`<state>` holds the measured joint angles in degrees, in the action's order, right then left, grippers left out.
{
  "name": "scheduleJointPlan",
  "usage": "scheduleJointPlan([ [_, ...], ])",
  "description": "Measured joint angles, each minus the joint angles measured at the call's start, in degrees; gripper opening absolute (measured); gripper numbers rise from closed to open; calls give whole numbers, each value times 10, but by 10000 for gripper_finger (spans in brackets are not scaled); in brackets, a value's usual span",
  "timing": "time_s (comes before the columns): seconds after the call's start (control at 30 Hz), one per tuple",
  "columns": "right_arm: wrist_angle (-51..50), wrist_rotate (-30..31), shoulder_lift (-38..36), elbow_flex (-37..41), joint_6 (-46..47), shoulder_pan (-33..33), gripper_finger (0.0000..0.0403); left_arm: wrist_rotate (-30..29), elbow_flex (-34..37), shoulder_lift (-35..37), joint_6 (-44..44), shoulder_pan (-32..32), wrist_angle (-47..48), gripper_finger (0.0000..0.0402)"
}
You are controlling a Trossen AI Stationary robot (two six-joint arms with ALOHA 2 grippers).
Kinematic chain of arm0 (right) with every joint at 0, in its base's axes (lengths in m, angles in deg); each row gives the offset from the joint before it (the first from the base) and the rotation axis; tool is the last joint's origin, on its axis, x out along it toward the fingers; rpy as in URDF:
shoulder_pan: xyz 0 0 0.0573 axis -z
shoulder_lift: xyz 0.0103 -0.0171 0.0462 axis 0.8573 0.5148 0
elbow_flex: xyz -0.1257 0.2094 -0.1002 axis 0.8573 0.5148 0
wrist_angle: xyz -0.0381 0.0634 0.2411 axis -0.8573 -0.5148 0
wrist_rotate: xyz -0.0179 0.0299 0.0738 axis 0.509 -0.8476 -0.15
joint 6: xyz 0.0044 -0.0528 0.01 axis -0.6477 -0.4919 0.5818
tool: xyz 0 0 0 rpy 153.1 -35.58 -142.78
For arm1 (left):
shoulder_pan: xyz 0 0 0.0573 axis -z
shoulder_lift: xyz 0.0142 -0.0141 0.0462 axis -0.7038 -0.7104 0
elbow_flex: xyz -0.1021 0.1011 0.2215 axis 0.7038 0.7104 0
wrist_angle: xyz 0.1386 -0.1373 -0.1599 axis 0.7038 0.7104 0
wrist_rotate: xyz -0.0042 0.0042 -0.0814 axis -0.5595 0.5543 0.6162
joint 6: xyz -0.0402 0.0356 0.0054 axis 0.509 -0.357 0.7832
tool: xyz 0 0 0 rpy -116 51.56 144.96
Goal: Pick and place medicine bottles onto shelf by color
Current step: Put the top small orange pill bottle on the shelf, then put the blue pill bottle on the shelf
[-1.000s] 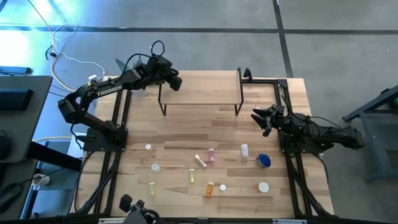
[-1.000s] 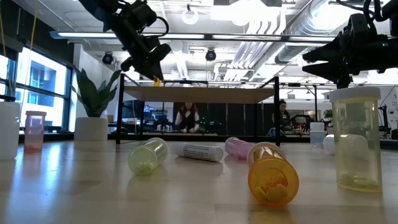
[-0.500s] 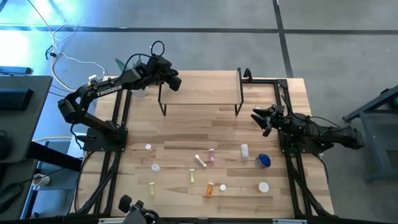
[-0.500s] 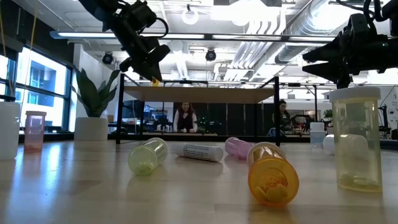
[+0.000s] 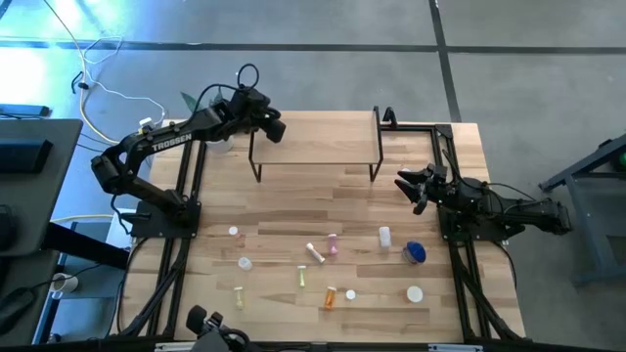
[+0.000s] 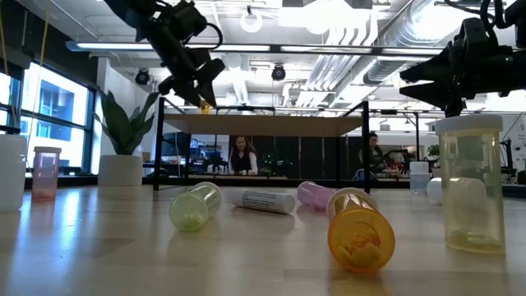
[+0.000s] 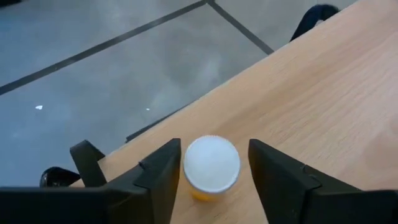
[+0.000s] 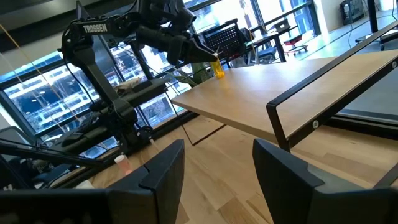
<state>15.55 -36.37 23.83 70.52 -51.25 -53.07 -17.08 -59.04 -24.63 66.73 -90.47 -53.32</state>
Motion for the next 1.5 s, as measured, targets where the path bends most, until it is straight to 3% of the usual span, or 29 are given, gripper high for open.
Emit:
scheduleJointPlan([
  [0.23,0,0,0,0,0,0,181,0,-27,0,0,0,1,215],
  [0.47,0,0,0,0,0,0,181,22,-79,0,2,0,14,216],
  [0.8,0,0,0,0,0,0,181,162,-152,1,45,32,18,216],
  [0.93,0,0,0,0,0,0,181,192,-167,2,52,78,17,216],
  [1.2,0,0,0,0,0,0,181,188,-168,2,65,198,13,216],
  [1.37,0,0,0,0,0,0,181,175,-166,2,122,261,37,216],
  [1.5,0,0,0,0,0,0,181,119,-166,2,148,312,76,216],
])
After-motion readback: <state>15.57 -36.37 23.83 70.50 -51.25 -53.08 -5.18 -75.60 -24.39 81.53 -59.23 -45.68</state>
